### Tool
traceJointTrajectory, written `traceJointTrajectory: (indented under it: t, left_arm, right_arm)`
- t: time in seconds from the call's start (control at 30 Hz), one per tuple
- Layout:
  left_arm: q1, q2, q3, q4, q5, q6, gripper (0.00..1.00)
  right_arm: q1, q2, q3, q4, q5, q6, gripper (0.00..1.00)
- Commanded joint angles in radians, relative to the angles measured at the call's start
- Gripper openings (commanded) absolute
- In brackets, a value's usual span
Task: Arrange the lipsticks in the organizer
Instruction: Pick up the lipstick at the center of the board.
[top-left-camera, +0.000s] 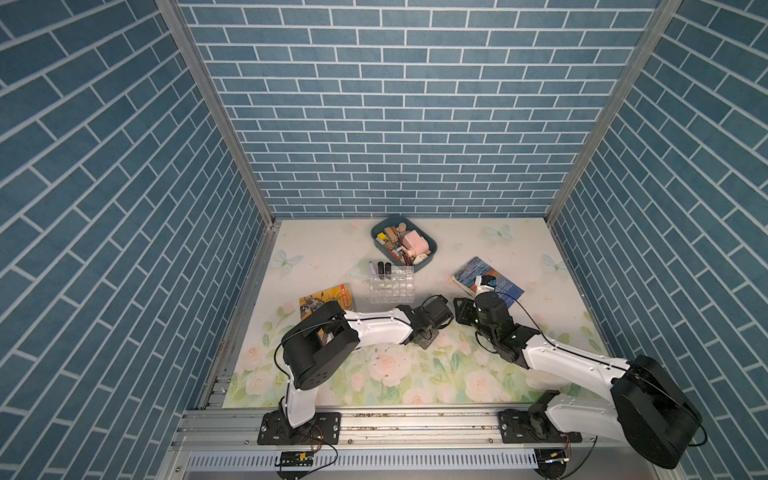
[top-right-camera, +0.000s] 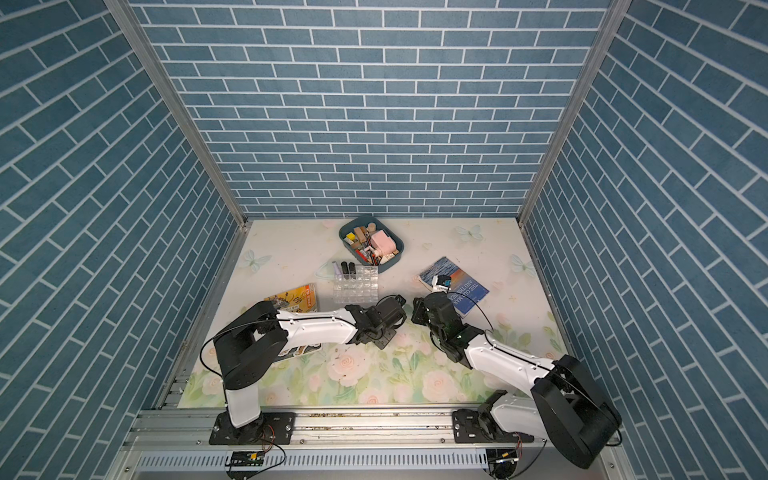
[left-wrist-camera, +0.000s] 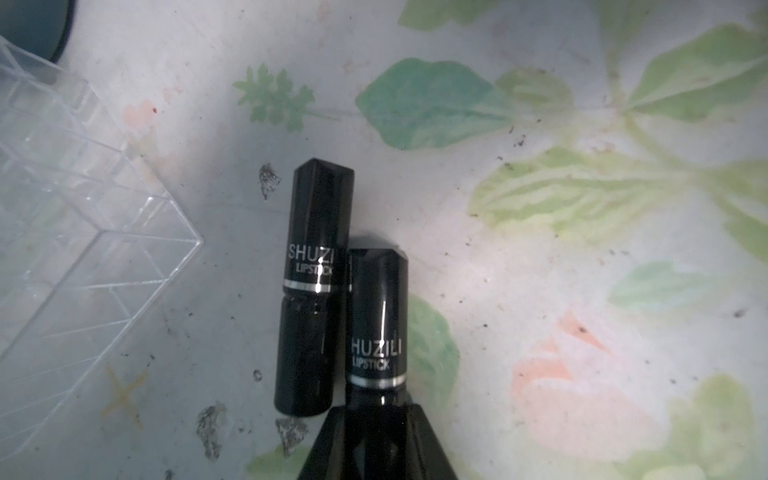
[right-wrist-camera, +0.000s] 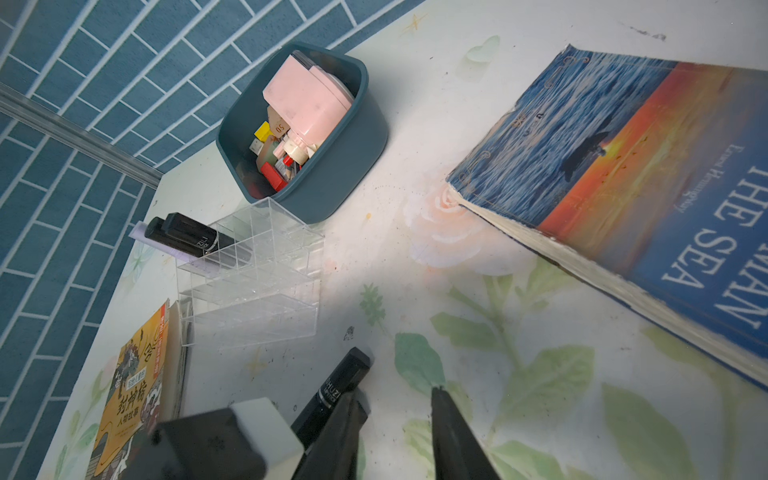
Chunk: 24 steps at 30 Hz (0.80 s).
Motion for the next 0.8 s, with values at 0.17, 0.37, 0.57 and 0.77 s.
traceJointTrajectory:
  t: [0.17, 0.37, 0.57, 0.77]
  left_arm:
    - [0.008, -0.163, -0.081, -0.014, 0.033, -0.012, 0.13]
    - [0.055, -0.387, -0.281, 0.174, 0.072, -0.007, 0.08]
    - [0.074, -0.62, -0.529, 0.529, 0.055, 0.049, 0.06]
    - [0.078, -0.732, -0.63, 0.685, 0.018, 0.072, 0.05]
  right_arm:
    - [-0.002, -0.02, 0.073, -0.073, -0.11, 0.003, 0.34]
    - [0.061, -0.012, 0.164, -0.194, -0.224, 0.057, 0.4]
    - [0.107, -0.003, 0.263, -0.277, -0.315, 0.102, 0.49]
    - [0.126, 0.029, 0.331, -0.331, -0.374, 0.099, 0.53]
